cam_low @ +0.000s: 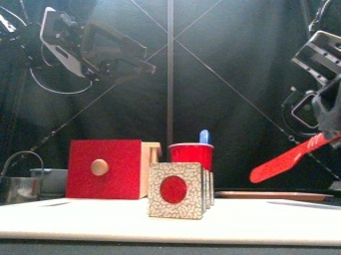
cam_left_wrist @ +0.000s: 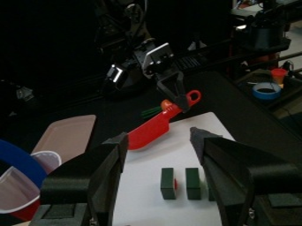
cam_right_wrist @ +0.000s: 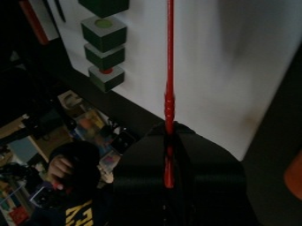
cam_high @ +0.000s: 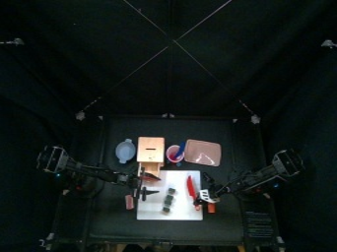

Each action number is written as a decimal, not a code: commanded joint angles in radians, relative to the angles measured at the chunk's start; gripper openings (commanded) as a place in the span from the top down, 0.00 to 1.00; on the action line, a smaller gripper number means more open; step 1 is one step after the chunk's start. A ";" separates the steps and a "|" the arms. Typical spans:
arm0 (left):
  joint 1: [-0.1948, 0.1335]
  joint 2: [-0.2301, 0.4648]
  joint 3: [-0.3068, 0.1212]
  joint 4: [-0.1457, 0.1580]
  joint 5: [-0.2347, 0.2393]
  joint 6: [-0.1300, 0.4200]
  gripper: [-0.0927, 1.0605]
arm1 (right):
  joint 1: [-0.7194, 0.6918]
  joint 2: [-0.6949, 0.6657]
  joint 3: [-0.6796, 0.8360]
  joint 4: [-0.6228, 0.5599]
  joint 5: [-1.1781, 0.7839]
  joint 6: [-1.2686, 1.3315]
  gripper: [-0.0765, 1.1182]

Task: Place sushi on board then cut the sushi with the knife then place the pieces on the plate
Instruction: Place the 4 sushi pieces on the plate

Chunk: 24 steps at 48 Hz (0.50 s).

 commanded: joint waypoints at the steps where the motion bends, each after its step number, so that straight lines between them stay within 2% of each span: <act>1: 0.003 -0.003 -0.009 0.000 -0.011 0.000 0.13 | 0.012 -0.012 0.000 0.003 -0.003 -0.003 0.61; 6: 0.003 -0.003 -0.009 -0.005 -0.011 -0.003 0.13 | 0.014 -0.012 0.006 0.003 -0.005 -0.005 0.57; 16: 0.002 -0.003 -0.009 -0.018 -0.011 -0.003 0.13 | 0.021 -0.011 0.025 -0.002 -0.005 -0.005 0.44; 24: 0.003 -0.003 -0.006 -0.020 -0.011 -0.002 0.13 | 0.032 -0.006 0.029 -0.003 -0.002 -0.006 0.41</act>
